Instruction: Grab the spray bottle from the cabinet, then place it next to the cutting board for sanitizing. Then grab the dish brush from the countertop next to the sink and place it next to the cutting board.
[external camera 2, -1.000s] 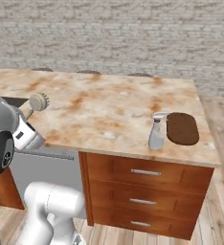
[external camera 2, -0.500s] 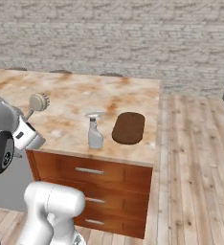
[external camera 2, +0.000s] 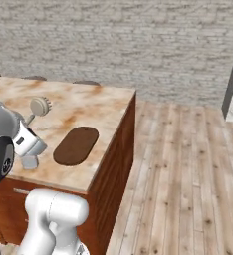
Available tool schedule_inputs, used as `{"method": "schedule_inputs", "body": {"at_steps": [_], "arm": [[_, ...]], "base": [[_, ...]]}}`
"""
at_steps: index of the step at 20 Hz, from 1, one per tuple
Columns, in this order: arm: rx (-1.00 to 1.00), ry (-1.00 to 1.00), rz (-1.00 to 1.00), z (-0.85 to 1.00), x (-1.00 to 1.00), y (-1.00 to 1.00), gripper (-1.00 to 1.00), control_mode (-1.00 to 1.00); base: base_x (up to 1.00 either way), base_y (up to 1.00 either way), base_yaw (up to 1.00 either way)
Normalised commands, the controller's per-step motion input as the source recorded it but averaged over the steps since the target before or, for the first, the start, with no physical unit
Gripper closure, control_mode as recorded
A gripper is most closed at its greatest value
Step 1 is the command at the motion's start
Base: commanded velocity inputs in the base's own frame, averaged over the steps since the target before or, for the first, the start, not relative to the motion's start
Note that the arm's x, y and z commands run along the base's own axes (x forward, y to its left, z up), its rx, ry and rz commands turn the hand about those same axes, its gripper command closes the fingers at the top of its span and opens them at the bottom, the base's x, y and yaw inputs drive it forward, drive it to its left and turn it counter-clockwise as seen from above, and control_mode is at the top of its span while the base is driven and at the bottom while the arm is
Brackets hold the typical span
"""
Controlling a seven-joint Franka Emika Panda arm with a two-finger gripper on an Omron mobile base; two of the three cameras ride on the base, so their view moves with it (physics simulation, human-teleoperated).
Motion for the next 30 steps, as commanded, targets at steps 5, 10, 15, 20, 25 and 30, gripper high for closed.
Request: {"method": "schedule_inputs", "body": {"at_steps": [5, 10, 15, 20, 25, 30], "arm": [[0.0, 0.0, 0.0, 0.0, 0.0, 0.0, 1.0, 1.0], [0.0, 0.0, 0.0, 0.0, 0.0, 0.0, 1.0, 1.0], [0.0, 0.0, 0.0, 0.0, 0.0, 0.0, 1.0, 1.0], [0.0, 0.0, 0.0, 0.0, 0.0, 0.0, 1.0, 1.0], [0.0, 0.0, 0.0, 0.0, 0.0, 0.0, 1.0, 1.0], [0.0, 0.0, 0.0, 0.0, 0.0, 0.0, 1.0, 1.0]], "base": [[1.0, -0.41, 0.09], [0.64, 0.06, 0.14], [-0.3, 0.48, -0.13], [0.16, 0.47, -0.21], [0.32, 0.06, -0.11], [0.01, 0.03, -0.05]]}}
